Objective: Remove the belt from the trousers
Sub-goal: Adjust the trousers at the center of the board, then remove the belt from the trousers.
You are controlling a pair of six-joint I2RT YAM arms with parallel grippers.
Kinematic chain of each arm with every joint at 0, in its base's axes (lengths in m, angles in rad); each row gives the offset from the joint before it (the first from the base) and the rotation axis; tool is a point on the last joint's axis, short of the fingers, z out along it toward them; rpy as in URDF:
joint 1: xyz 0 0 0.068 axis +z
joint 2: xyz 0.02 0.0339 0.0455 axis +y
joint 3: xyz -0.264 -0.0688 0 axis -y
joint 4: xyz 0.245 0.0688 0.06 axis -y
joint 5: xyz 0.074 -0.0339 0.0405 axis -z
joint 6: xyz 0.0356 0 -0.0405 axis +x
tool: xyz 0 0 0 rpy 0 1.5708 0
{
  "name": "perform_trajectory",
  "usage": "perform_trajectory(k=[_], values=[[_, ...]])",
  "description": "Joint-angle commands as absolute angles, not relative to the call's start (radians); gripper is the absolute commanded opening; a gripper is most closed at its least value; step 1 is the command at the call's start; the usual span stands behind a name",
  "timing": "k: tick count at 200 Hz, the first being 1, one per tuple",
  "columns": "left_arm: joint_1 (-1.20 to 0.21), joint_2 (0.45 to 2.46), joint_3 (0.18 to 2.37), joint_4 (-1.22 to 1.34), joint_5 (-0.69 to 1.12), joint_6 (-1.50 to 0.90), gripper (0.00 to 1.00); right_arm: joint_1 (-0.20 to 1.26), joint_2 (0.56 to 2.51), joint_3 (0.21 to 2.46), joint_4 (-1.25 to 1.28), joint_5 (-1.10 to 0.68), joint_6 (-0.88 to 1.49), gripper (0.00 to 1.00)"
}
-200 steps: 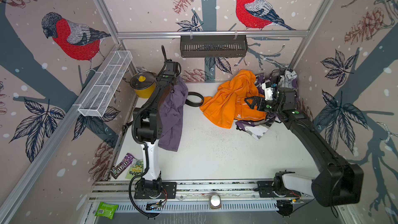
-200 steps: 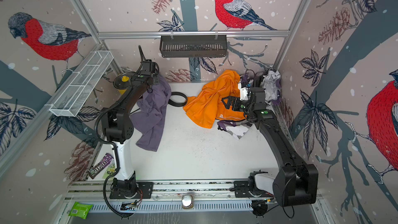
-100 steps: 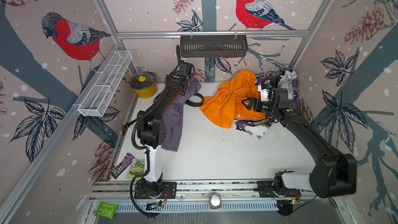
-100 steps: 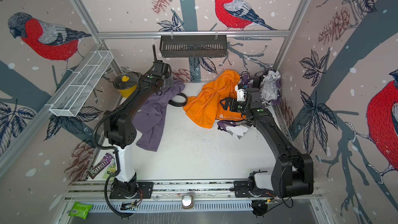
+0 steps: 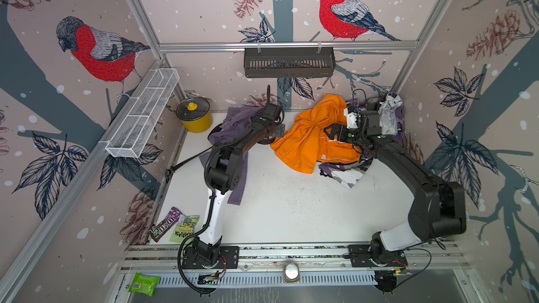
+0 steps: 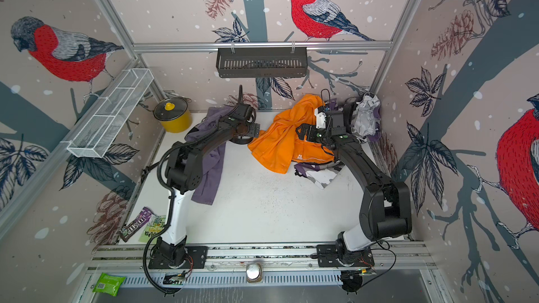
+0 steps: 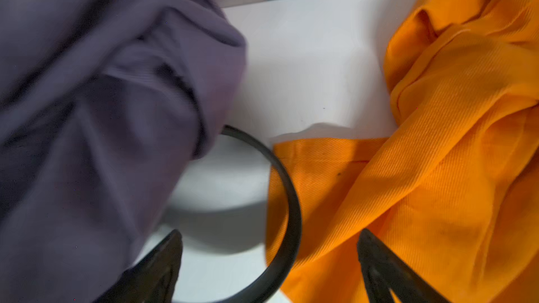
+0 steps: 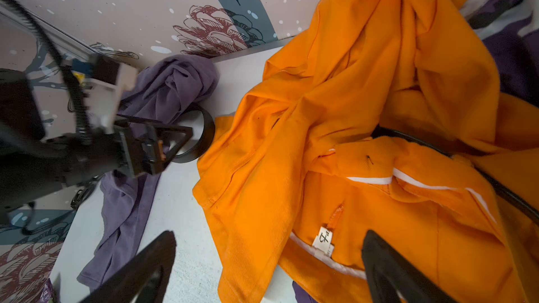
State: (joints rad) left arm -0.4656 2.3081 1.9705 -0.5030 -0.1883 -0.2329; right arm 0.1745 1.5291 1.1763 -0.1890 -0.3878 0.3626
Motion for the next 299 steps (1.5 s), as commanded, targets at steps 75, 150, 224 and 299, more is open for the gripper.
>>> perform_trajectory(k=[75,150,224,299], values=[[-0.328,2.3,1.733,-0.508,-0.282,-0.336,0.47,0.2,1.671,1.248,-0.122,-0.369,0.366,0.99],[-0.313,2.167,1.574,-0.383,-0.216,-0.362,0.66,0.25,2.007,1.481,-0.142,-0.32,0.393,1.0],[-0.338,1.986,1.554,-0.354,-0.224,-0.413,0.87,0.322,2.215,1.697,-0.195,-0.38,0.367,0.22],[-0.323,1.809,1.555,-0.363,-0.224,-0.457,0.9,0.474,1.997,1.737,-0.319,-0.455,0.251,0.01]])
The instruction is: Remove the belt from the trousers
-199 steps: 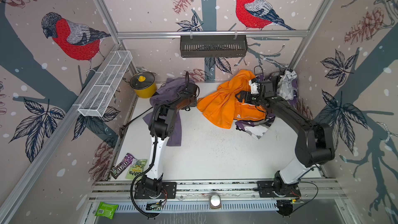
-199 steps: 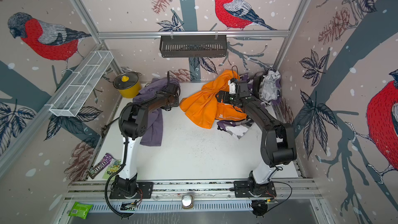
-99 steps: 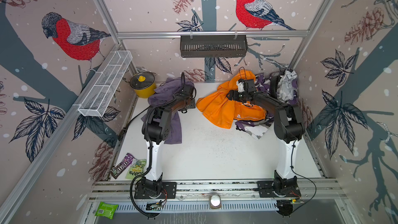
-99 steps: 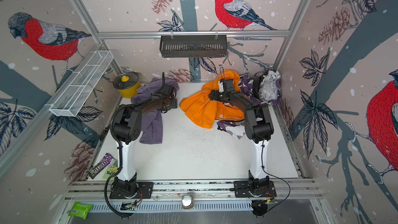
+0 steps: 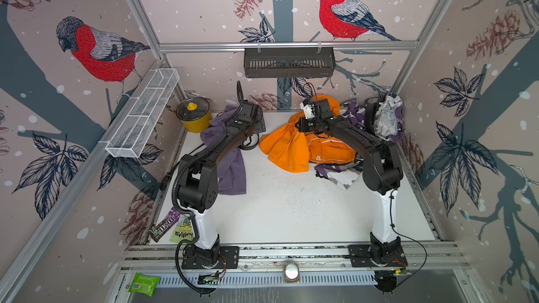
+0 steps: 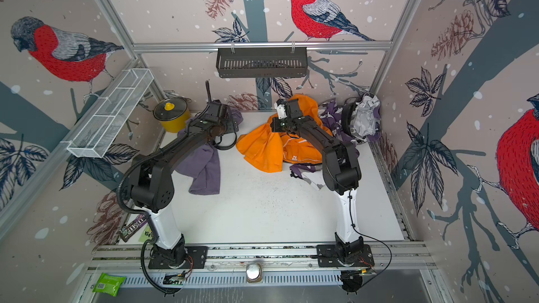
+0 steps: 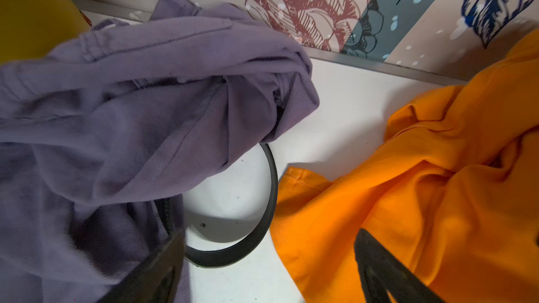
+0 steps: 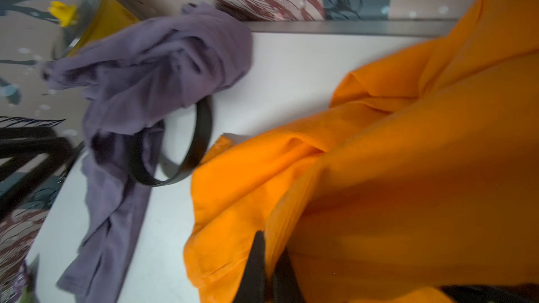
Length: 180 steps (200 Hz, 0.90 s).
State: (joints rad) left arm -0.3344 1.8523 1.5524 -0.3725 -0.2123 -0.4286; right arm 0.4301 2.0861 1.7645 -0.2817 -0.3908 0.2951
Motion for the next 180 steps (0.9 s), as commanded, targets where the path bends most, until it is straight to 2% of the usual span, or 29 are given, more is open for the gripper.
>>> perform_trajectory(k=[1,63,69,76,81,88,96,110,124,180], values=[[-0.322,1.806,1.555,-0.362,-0.224,-0.458,0.9,0.477,1.992,1.734,-0.319,-0.455,0.251,0.01],[-0.271,1.688,1.533,-0.363,-0.315,-0.455,0.91,0.681,1.779,1.49,-0.213,-0.538,0.359,0.03],[-0.268,1.681,1.529,-0.362,-0.32,-0.451,0.91,0.692,1.776,1.476,-0.219,-0.538,0.365,0.15],[-0.268,1.676,1.523,-0.359,-0.323,-0.445,0.91,0.699,1.772,1.47,-0.248,-0.518,0.359,0.42],[-0.267,1.672,1.518,-0.355,-0.323,-0.443,0.91,0.699,1.766,1.465,-0.269,-0.487,0.352,0.58],[-0.268,1.669,1.512,-0.348,-0.312,-0.442,0.91,0.693,1.745,1.452,-0.292,-0.452,0.342,0.72],[-0.267,1.669,1.507,-0.346,-0.29,-0.443,0.91,0.675,1.706,1.427,-0.299,-0.415,0.344,0.81],[-0.27,1.675,1.507,-0.346,-0.21,-0.424,0.92,0.625,1.619,1.373,-0.302,-0.385,0.364,0.89],[-0.287,1.684,1.504,-0.343,-0.183,-0.428,0.92,0.558,1.529,1.31,-0.33,-0.346,0.389,0.93],[-0.446,1.74,1.517,-0.327,-0.155,-0.366,0.92,0.174,1.277,0.845,-0.33,-0.375,0.529,0.96]])
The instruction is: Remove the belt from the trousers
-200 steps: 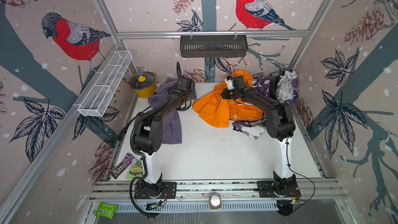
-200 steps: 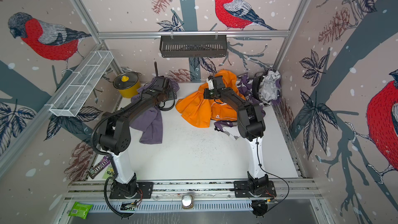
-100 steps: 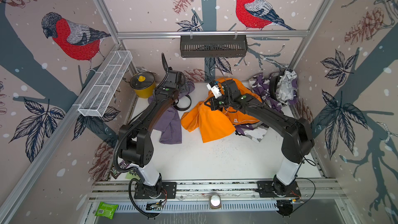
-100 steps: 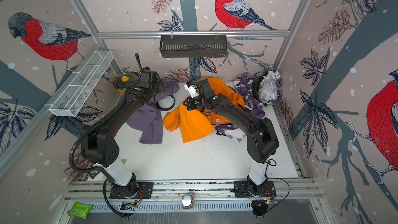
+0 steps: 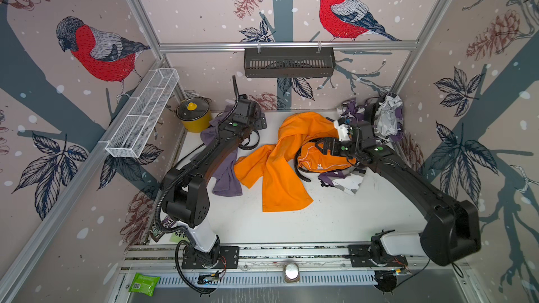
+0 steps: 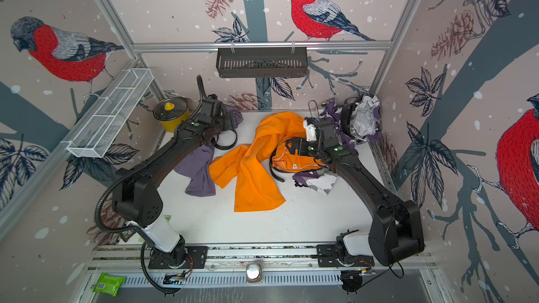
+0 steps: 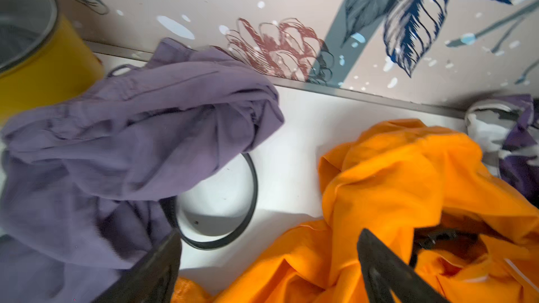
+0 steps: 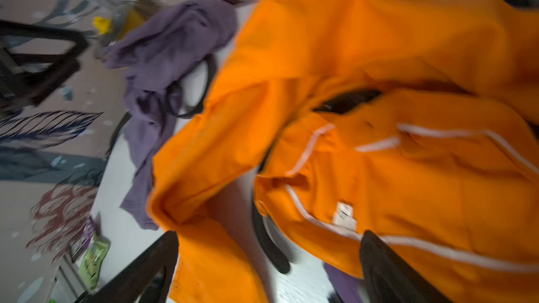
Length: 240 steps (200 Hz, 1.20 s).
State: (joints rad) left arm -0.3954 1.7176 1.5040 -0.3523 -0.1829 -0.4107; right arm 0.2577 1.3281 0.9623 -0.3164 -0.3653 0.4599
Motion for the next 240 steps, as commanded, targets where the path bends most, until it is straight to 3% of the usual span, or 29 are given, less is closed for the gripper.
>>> perform_trajectory(k=[1,46,83,129,164,201,226,240], values=[[-0.449,1.742,1.518,-0.329,-0.154,-0.364,0.93,0.17,1.276,0.838,-0.33,-0.375,0.531,0.96],[-0.527,1.782,1.535,-0.353,-0.154,-0.335,0.93,0.085,1.258,0.724,-0.253,-0.297,0.601,0.88],[-0.537,1.784,1.531,-0.354,-0.135,-0.339,0.94,0.071,1.356,0.737,-0.205,-0.296,0.635,0.78],[-0.537,1.784,1.513,-0.348,-0.13,-0.344,0.94,0.07,1.496,0.75,-0.138,-0.29,0.653,0.74],[-0.537,1.78,1.503,-0.347,-0.139,-0.346,0.94,0.08,1.567,0.827,-0.108,-0.273,0.654,0.55],[-0.537,1.763,1.5,-0.355,-0.168,-0.339,0.94,0.101,1.668,0.9,-0.121,-0.324,0.62,0.17],[-0.535,1.745,1.495,-0.365,-0.209,-0.346,0.94,0.14,1.652,0.958,-0.128,-0.322,0.6,0.03],[-0.537,1.73,1.491,-0.367,-0.233,-0.345,0.94,0.171,1.623,1.036,-0.163,-0.3,0.571,0.0]])
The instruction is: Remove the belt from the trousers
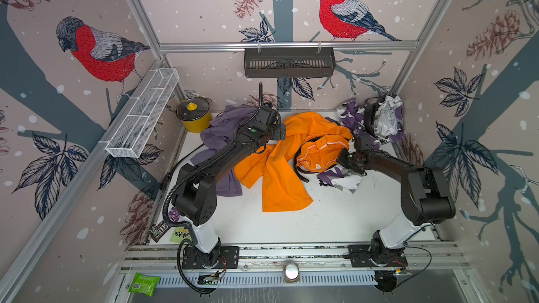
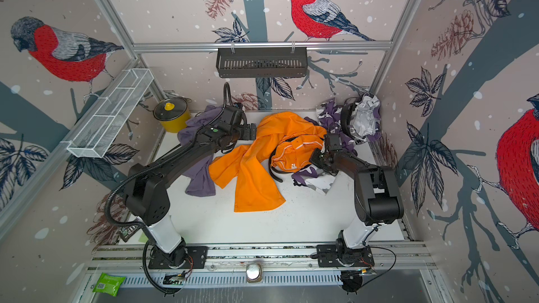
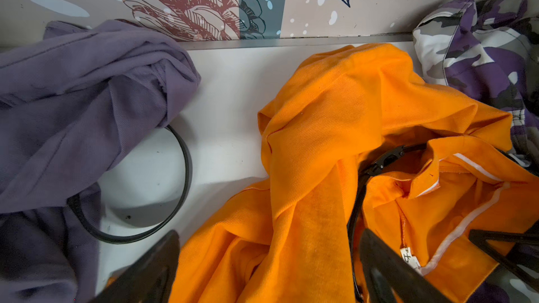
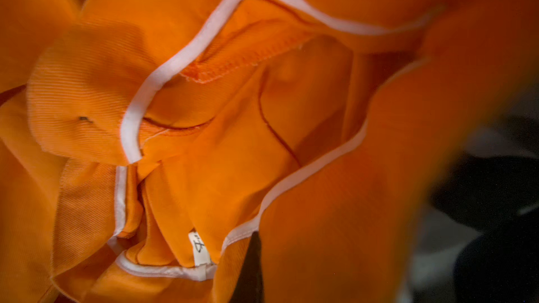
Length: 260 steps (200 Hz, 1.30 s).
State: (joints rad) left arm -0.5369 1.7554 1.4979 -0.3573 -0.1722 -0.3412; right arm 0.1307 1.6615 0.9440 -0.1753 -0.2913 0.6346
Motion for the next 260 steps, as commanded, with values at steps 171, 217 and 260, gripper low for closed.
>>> perform_trajectory(k=[171,217,260], values=[[-0.28,1.166,1.277,-0.379,-0.583,-0.367,0.92,0.603,1.808,2.132,-0.728,-0.66,-0.063,0.0],[-0.269,1.231,1.256,-0.379,-0.514,-0.393,0.93,0.496,2.181,2.259,-0.783,-0.515,0.051,0.26],[-0.269,1.255,1.211,-0.337,-0.454,-0.41,0.93,0.526,2.127,2.195,-0.778,-0.215,0.035,0.72]])
